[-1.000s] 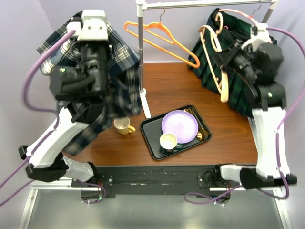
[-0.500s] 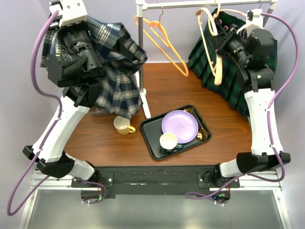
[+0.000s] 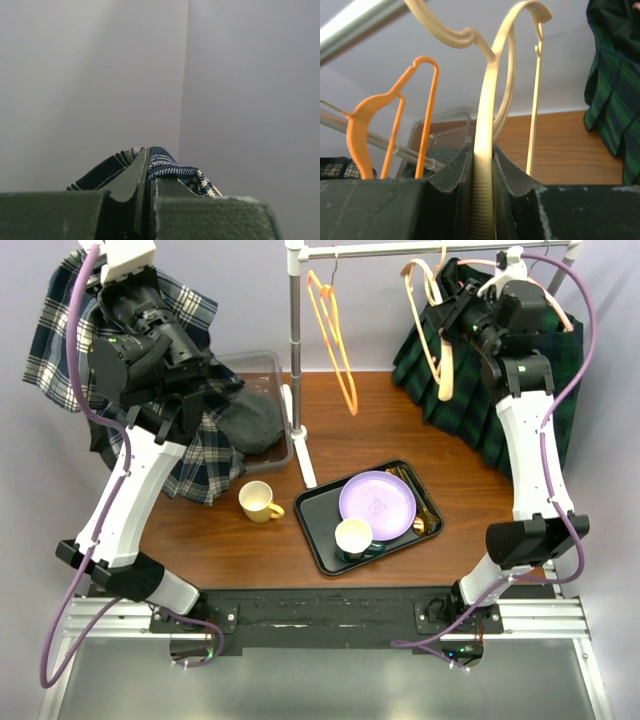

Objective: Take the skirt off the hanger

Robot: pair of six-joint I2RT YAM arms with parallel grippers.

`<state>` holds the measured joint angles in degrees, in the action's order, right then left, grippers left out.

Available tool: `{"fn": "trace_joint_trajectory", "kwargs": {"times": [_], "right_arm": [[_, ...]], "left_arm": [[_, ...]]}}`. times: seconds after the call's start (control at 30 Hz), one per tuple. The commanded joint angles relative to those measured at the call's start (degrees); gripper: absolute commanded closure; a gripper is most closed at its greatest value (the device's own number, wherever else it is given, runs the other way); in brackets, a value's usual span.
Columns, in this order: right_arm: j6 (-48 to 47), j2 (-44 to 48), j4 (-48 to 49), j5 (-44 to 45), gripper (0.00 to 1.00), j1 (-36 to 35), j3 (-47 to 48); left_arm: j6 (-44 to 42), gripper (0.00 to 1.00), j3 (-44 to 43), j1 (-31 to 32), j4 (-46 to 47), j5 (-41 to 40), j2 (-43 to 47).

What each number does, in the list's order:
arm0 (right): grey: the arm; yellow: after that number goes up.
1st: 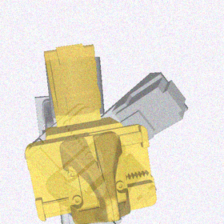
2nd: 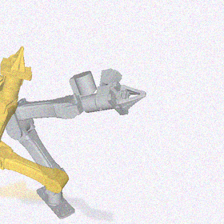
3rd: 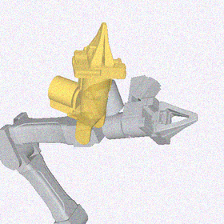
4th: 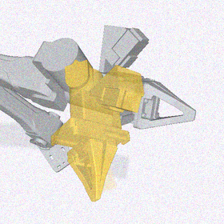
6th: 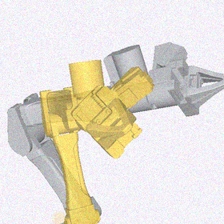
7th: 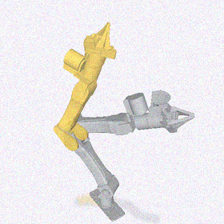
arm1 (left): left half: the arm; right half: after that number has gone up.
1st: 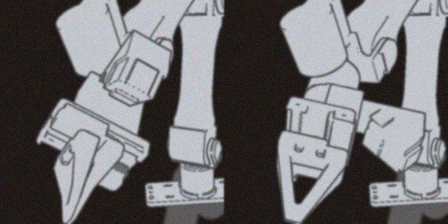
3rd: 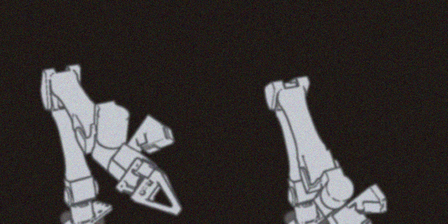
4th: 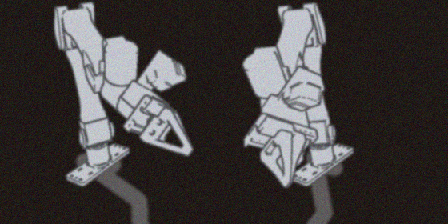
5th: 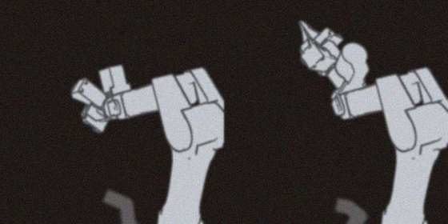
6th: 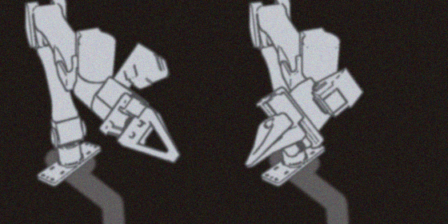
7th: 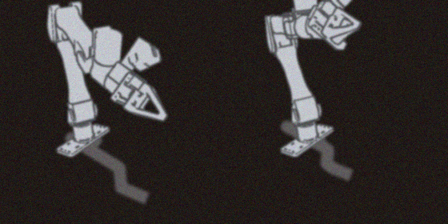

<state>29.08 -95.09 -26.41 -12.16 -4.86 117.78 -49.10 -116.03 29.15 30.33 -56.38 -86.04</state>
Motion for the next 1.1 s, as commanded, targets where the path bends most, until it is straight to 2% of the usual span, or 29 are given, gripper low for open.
{"fn": "trace_joint_trajectory", "kwargs": {"times": [0.0, 0.03, 0.07, 0.13, 0.17, 0.23, 0.27, 0.3, 0.37, 0.5, 0.63, 0.77, 0.83, 1.07], "right_arm": [[1.2, 2.4, 2.3, -0.6, 0.95, -0.1, -1.1], [1.2, 2.7, 2.2, -0.5, 0.91, -0.1, -1.5], [1.1, 3.2, 1.6, -0.5, 0.75, -0.1, -1.8], [0.9, 3.8, 0.7, -0.5, 0.62, -0.1, -1.9], [0.7, 4.3, -0.3, -0.5, 0.51, -0.1, -2.5], [0.7, 6.7, -0.7, -0.5, 0.41, -0.1, -3.9], [0.9, 7.6, -0.8, -0.5, 0.26, -0.1, -5.8], [1.0, 10.0, -1.0, -0.6, 0.15, -0.1, -6.9], [1.0, 12.5, -2.5, -0.7, 0.01, -0.1, -10.7], [1.2, 20.4, -5.4, -1.6, 0.01, -0.1, -19.1], [4.8, 32.9, 1.4, -4.4, 0.01, -0.1, -33.6], [6.9, 37.2, 2.4, -5.2, 0.01, -0.1, -33.9], [8.1, 38.7, 3.6, -5.8, 0.01, -0.1, -34.8], [12.3, 44.3, 7.2, -5.9, 0.01, -0.1, -37.0]], "left_arm": [[0.2, 1.0, -6.0, -1.4, 2.5, 3.8, -2.5], [0.6, 1.0, -9.0, -1.5, 1.6, 3.9, -3.3], [0.9, 1.0, -10.5, -1.8, 1.0, 3.8, -4.4], [1.1, 1.0, -12.9, -2.3, 0.3, 3.8, -6.5], [1.8, 1.0, -13.3, -2.4, 0.4, 3.6, -6.9], [3.6, 1.0, -14.3, -3.1, -0.5, 3.9, -8.1], [4.5, 1.0, -14.7, -3.3, -1.5, 4.4, -8.4], [6.2, 1.0, -15.2, -3.8, -2.5, 4.4, -9.3], [7.3, 1.0, -15.6, -4.3, -2.6, 4.1, -9.8], [13.3, 1.0, -16.5, -7.2, -2.9, 4.5, -11.3], [20.1, 1.0, -16.0, -9.7, -0.6, 7.6, -12.5], [19.8, 1.0, -17.7, -13.2, 5.9, 7.4, -16.9], [21.8, 1.0, -17.3, -14.7, 6.2, 7.2, -17.8], [41.0, 1.0, -14.2, -17.5, -8.1, 17.3, -18.6]]}}
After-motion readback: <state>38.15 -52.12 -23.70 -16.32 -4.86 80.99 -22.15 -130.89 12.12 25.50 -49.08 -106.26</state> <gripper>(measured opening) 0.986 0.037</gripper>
